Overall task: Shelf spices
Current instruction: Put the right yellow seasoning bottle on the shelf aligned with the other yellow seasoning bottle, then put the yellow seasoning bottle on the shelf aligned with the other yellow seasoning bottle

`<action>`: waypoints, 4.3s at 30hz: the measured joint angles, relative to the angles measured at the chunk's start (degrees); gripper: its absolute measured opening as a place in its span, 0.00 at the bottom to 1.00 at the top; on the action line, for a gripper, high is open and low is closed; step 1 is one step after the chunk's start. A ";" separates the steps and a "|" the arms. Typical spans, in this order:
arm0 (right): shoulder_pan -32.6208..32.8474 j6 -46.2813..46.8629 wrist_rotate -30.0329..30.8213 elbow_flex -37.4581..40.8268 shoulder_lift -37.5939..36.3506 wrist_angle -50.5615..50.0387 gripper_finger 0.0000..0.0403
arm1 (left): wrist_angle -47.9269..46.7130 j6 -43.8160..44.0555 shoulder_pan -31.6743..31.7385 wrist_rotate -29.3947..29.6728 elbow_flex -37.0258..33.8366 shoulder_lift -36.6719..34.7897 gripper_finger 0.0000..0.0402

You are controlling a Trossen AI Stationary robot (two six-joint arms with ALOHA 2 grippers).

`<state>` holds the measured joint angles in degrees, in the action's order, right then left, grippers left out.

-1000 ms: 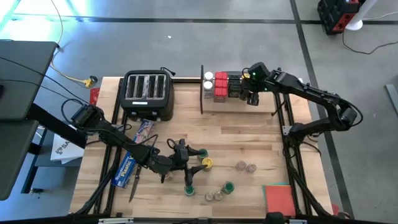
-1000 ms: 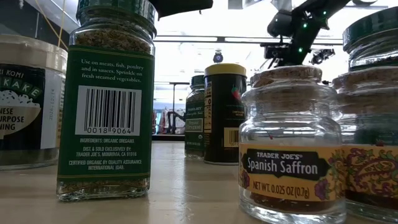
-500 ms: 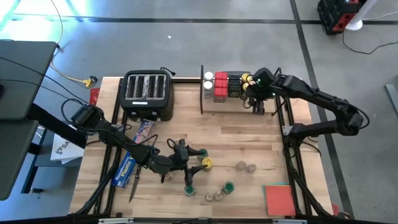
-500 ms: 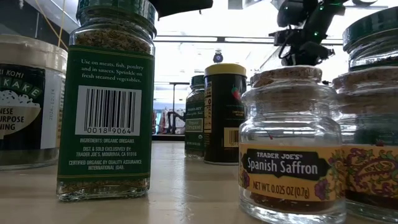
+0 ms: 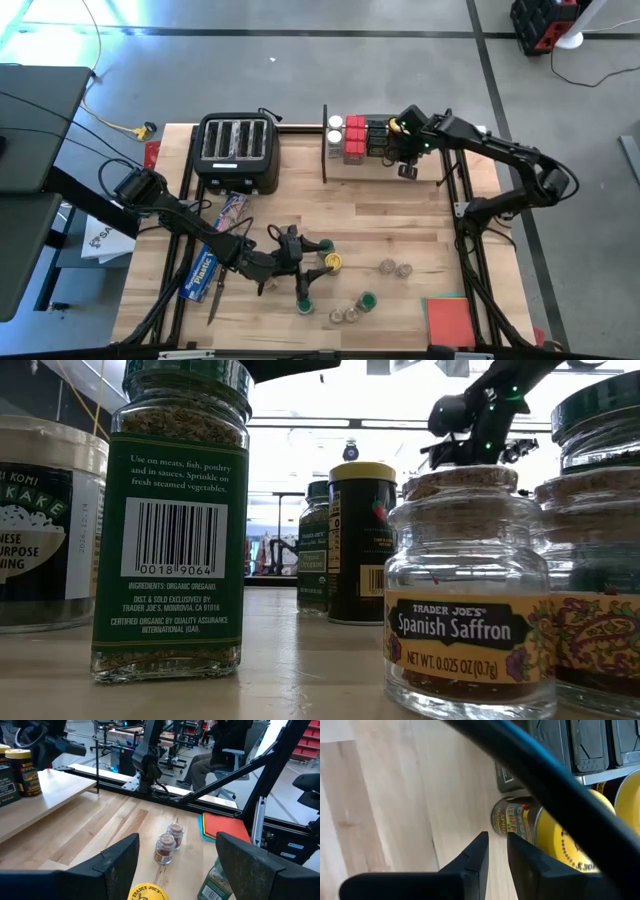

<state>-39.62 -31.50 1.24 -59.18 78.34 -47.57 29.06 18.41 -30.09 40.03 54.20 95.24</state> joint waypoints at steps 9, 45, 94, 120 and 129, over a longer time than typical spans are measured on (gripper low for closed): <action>-0.15 -0.35 1.80 0.02 1.26 2.82 0.15 | 0.00 0.00 0.02 0.01 0.00 0.00 0.65; 58.67 27.89 -5.58 0.07 -2.12 30.16 0.16 | -12.92 -1.61 -8.72 21.22 0.00 -7.21 0.65; 59.78 18.24 7.35 -26.29 25.03 -9.98 0.59 | -17.49 4.09 -8.96 20.96 0.00 -7.45 0.65; 57.12 23.56 -8.89 -26.23 27.29 0.28 0.52 | -17.29 4.57 -9.07 20.35 0.00 -7.43 0.65; 55.71 26.78 -2.47 -26.23 27.15 -12.79 0.52 | -17.29 4.61 -9.09 20.19 0.00 -7.43 0.65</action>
<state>16.09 -4.71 -1.23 -85.41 105.49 -60.36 11.77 23.03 -39.18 60.23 54.19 87.81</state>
